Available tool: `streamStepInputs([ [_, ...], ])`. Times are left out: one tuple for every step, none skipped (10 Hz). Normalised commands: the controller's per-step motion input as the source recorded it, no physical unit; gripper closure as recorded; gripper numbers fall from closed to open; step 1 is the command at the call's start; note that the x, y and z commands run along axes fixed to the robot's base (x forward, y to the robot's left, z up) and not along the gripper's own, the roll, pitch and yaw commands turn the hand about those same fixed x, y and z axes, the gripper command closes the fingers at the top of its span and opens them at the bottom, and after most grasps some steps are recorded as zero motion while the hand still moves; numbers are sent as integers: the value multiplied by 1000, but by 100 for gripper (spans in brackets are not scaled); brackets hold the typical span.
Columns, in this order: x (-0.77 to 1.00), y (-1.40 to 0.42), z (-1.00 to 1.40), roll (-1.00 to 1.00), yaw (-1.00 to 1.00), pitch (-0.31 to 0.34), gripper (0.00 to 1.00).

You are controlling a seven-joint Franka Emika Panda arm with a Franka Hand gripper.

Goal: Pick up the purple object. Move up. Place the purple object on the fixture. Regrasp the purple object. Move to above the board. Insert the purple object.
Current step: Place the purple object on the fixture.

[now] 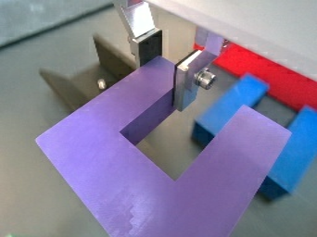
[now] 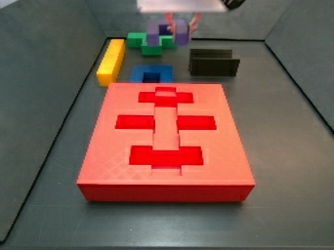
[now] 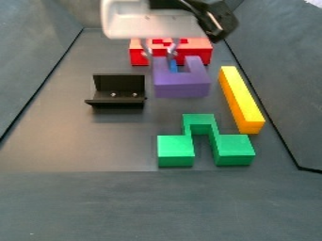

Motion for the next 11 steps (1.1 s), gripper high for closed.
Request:
streamStepInputs([
  [677, 146, 534, -811, -500, -97, 100],
  [763, 129, 500, -860, -420, -86, 100],
  [769, 134, 286, -506, -449, 100, 100],
  [737, 54, 186, -363, -443, 109, 100],
  [740, 80, 223, -700, -460, 31, 100],
  [700, 69, 274, -886, -437, 0, 100],
  [637, 0, 309, -1000, -409, 0, 100],
  [637, 0, 391, -1000, -389, -17, 100],
  [697, 0, 451, -1000, -386, 0, 100],
  [646, 3, 371, -1000, -357, -43, 100],
  [629, 0, 183, -1000, -369, 0, 100],
])
